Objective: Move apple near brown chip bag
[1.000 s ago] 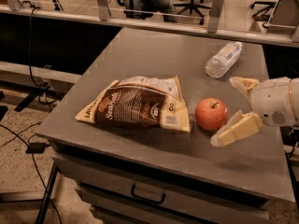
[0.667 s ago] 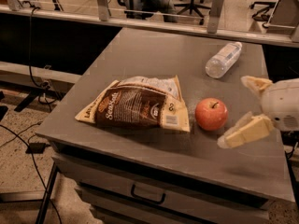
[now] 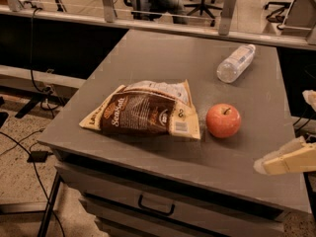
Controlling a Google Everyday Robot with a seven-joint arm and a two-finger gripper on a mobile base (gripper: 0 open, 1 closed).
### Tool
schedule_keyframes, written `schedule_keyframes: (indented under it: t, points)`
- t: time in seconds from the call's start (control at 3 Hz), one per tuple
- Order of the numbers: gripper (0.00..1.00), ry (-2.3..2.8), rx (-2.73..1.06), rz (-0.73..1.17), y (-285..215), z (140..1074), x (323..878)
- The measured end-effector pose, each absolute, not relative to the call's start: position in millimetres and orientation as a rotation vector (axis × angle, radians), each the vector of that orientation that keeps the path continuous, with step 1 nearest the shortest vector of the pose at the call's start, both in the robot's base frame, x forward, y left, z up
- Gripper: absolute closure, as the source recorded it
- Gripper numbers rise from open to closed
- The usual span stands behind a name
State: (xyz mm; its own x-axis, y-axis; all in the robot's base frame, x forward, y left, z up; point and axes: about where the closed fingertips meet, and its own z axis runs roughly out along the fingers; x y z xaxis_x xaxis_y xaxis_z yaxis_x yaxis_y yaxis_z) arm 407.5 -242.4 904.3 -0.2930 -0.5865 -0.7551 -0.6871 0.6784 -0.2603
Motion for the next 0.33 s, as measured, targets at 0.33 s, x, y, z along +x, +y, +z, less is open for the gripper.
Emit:
schedule_keyframes:
  t: [0.33]
  points:
    - [0.0,1.984,-0.997,0.148,-238.6,904.8,410.1]
